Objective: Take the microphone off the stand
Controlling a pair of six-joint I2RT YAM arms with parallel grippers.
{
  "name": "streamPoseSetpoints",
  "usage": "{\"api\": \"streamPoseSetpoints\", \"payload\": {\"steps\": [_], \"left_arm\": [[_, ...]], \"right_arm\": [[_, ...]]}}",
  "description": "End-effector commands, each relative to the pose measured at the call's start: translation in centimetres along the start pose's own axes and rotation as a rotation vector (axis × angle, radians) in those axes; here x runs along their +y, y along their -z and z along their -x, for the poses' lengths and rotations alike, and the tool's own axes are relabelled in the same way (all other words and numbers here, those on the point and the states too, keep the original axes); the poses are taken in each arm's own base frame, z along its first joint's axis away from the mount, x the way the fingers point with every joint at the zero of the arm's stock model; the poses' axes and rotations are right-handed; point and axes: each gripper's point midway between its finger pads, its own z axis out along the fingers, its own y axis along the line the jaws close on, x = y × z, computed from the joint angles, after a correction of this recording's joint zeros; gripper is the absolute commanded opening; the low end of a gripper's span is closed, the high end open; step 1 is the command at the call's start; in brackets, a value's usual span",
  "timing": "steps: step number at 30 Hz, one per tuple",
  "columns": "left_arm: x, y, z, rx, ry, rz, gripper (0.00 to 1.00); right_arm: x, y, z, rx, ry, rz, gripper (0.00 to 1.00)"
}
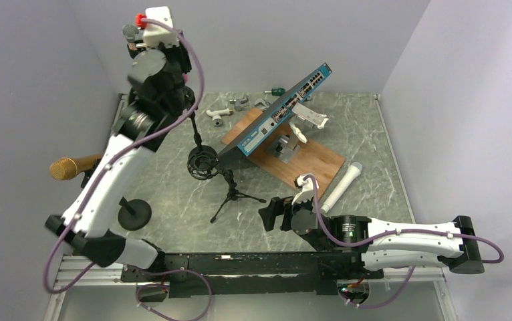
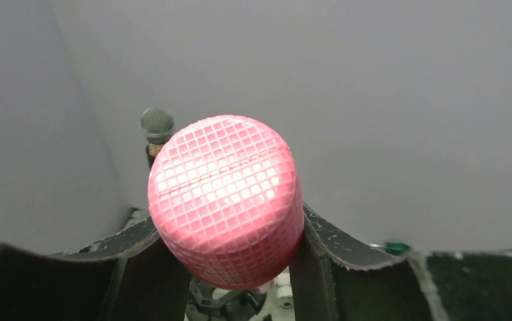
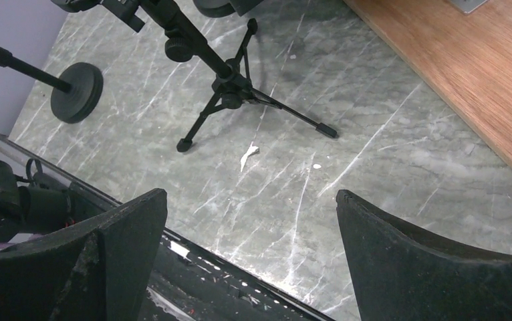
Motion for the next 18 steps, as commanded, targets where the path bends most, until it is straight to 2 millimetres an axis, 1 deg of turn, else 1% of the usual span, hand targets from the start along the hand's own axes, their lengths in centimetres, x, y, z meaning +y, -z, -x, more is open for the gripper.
{"api": "streamPoseSetpoints", "payload": {"steps": [1,2,3,5,6,8,11,13,15,17,18], "left_arm": [[1.8,6.5,6.8,-0.076,0.222,-0.207,0.14],[1.4,7.6,6.5,-0.056,0.255,-0.266,0.14],[0.4,8.9,5.5,-0.023,0.28,-0.357,0.14],[-0.9,11.4,5.0,0.004,0.295,-0.508,0.13],[-1.7,12.8,4.8,0.019,0.299,-0.593,0.14],[-3.2,15.5,4.7,0.046,0.306,-0.757,0.14],[-5.7,19.2,3.7,0.148,0.335,-0.983,0.15],[-7.4,21.6,2.9,0.232,0.346,-1.143,0.12],[-9.1,24.0,1.7,0.33,0.337,-1.314,0.06],[-10.2,26.3,0.0,0.431,0.301,-1.476,0.0],[-10.6,26.9,-1.3,0.494,0.285,-1.521,0.0]], "right_arm": [[0.4,0.3,2.0,-0.049,-0.028,-0.009,0.99],[0.3,0.4,2.0,-0.048,-0.027,-0.011,0.99],[0.3,0.5,2.1,-0.047,-0.024,-0.01,0.99],[0.3,0.9,2.3,-0.041,-0.029,-0.001,1.0],[0.7,1.3,2.7,-0.039,-0.041,0.026,1.0],[2.6,2.5,3.9,-0.037,-0.064,0.14,1.0],[5.1,4.6,6.3,-0.071,-0.094,0.3,1.0],[5.9,5.5,7.2,-0.077,-0.085,0.35,1.0],[6.4,5.9,7.6,-0.068,-0.055,0.371,1.0],[7.1,6.3,7.7,-0.046,-0.031,0.398,1.0],[7.6,6.5,7.6,-0.037,-0.021,0.42,1.0]]}}
